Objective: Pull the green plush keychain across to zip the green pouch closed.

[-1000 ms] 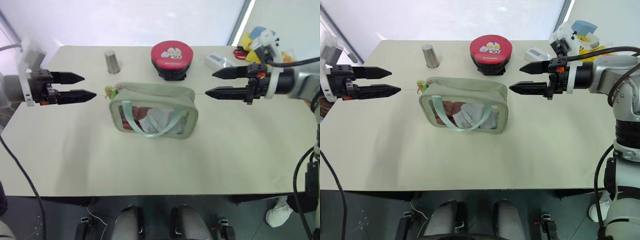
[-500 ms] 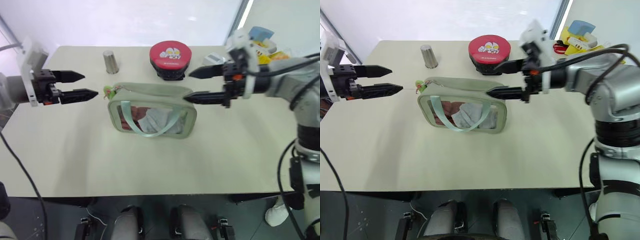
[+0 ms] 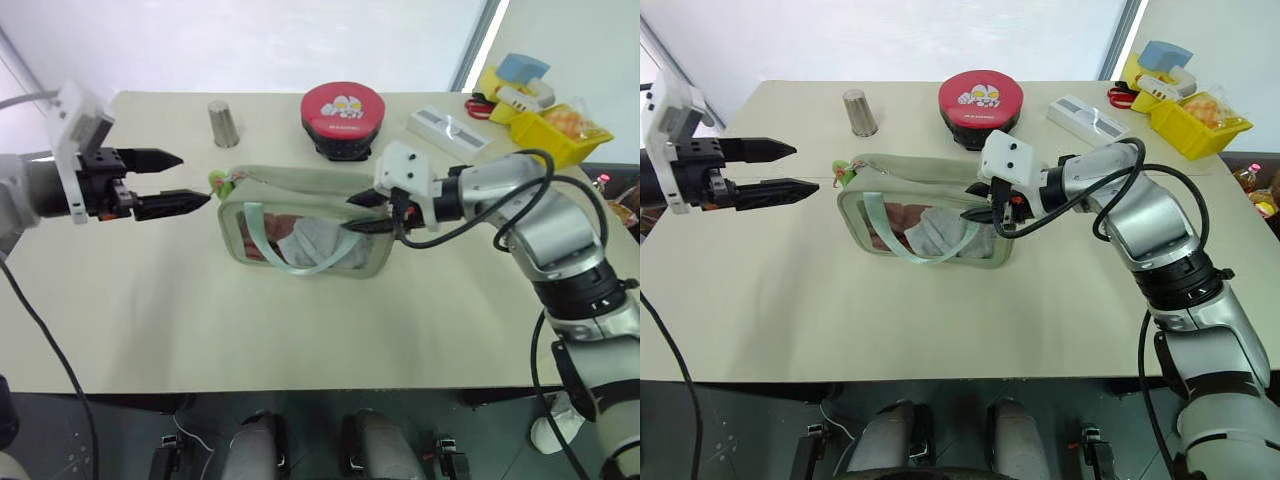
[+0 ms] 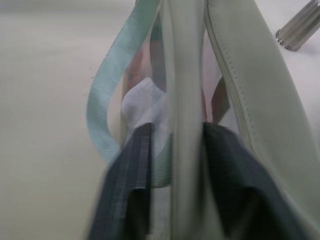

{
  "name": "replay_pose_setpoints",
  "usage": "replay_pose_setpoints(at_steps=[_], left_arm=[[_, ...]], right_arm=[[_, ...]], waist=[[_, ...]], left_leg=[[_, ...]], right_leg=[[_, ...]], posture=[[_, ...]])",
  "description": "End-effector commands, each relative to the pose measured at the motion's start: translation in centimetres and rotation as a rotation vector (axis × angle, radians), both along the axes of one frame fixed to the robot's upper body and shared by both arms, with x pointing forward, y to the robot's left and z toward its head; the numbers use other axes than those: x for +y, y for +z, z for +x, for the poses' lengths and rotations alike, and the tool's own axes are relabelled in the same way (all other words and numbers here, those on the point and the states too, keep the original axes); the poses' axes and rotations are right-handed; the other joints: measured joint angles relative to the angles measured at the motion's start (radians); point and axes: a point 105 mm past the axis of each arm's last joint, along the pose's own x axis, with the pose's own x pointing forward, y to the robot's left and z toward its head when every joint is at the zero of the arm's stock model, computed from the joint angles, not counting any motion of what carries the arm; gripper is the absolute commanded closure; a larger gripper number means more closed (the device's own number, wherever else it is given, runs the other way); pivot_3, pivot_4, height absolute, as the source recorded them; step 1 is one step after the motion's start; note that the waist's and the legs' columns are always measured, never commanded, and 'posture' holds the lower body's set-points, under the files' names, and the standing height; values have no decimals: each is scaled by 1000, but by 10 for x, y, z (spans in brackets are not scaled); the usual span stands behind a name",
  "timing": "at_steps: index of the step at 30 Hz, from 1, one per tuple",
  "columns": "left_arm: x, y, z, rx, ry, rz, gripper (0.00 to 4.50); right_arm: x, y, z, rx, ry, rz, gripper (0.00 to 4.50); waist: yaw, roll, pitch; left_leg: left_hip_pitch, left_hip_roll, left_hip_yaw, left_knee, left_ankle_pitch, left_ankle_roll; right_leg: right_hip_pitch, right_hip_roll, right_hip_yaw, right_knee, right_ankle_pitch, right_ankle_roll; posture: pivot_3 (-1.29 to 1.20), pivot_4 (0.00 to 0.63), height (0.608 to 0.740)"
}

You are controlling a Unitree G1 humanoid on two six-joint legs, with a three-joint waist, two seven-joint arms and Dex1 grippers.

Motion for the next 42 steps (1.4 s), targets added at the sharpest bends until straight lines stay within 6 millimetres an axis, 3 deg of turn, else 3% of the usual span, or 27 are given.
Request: replay_pose_setpoints(at_steps=[1,6,9,15,21,29,37,42], left_arm=[[3,12,-5,-59,16,-6,0],[5,16,-2,-74,29,-8,0],[6,17,0,-83,36,-11,0],[3,16,1,-86,32,-13,0],[2,13,0,-80,33,-11,0],[1,13,2,-78,31,-12,0],[-1,13,5,-79,18,-6,0],[-3,12,6,-79,12,-3,0]], right_arm=[[8,26,8,-140,8,26,4472],[12,67,29,-335,-31,105,4472],[11,74,36,-404,-29,98,4472],[3,43,37,-410,35,-44,4472],[-25,16,33,-339,46,-183,4472],[-43,28,33,-327,2,-151,4472],[-38,49,30,-361,25,-49,4472],[-40,28,28,-339,47,-82,4472]], waist=[[0,0,0],[0,0,0],[3,0,0],[5,0,0],[2,0,0],[3,0,0],[3,0,0],[1,0,0]], left_leg=[[0,0,0,0,0,0],[0,0,0,0,0,0],[-1,0,0,0,0,0],[-1,-1,0,0,0,0],[-1,-1,0,0,0,0],[0,-1,0,0,0,0],[0,-1,0,0,0,0],[0,-1,0,0,0,0]], right_leg=[[0,0,0,0,0,0],[-1,0,0,0,0,0],[-1,0,0,0,0,0],[0,-2,0,0,0,0],[0,-1,0,0,0,0],[0,-1,0,1,0,0],[0,-1,0,0,0,0],[0,-1,0,1,0,0]], posture=[[0,150,740],[0,150,740],[0,150,740],[0,150,740],[0,150,740],[0,150,740],[0,150,740],[0,150,740]])
